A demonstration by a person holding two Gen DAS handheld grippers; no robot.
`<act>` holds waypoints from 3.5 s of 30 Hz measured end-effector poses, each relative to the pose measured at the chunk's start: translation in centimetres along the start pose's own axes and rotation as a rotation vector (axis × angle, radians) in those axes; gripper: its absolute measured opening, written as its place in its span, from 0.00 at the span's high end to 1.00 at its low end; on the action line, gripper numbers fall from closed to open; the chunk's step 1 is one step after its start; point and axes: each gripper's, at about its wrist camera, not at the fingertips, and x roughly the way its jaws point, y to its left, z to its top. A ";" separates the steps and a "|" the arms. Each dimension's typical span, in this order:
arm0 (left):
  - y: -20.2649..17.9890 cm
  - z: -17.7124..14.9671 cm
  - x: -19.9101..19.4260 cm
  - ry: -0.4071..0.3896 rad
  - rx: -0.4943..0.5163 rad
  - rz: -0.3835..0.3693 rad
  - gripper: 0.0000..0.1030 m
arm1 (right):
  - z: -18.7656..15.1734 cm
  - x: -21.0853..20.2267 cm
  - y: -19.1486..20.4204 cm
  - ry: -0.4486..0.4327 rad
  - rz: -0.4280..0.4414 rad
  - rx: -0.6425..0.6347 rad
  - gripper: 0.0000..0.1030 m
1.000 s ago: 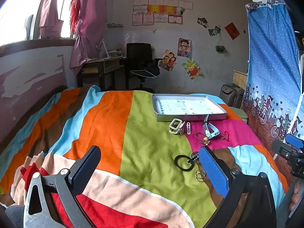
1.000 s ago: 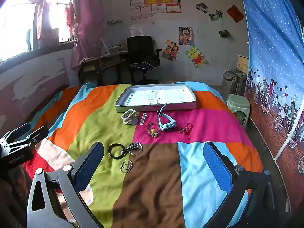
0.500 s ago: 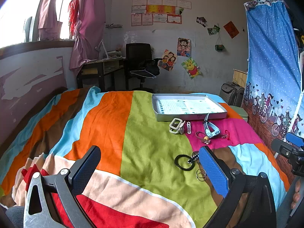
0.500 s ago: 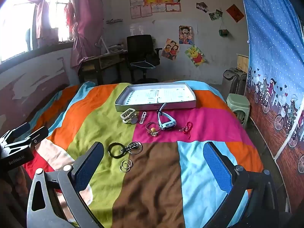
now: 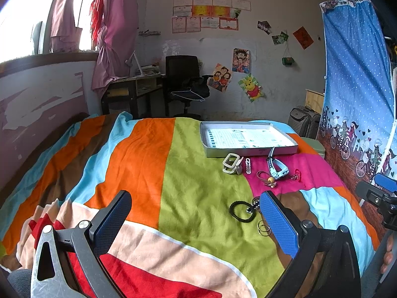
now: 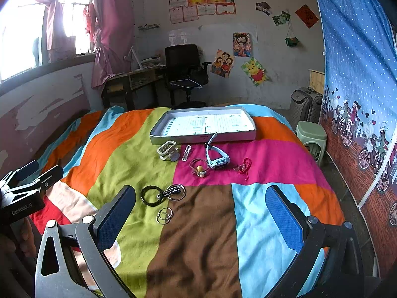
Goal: Organize jewelry
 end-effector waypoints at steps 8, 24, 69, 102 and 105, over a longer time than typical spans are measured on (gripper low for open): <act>0.0 0.1 0.0 0.001 0.003 0.002 0.00 | 0.0 0.0 0.0 0.002 0.000 0.001 0.01; 0.1 0.0 0.3 0.001 0.007 0.003 0.00 | 0.0 0.0 -0.1 0.004 0.000 0.004 0.01; 0.4 0.7 0.7 0.054 -0.001 0.003 0.00 | -0.1 0.7 -0.2 0.032 -0.013 0.002 0.01; -0.2 4.6 11.0 0.167 -0.093 -0.060 0.00 | 6.2 7.3 -1.2 0.038 0.084 -0.092 0.01; -0.7 4.3 12.7 0.165 -0.080 -0.064 0.00 | 6.7 9.7 -1.3 0.049 0.106 -0.085 0.01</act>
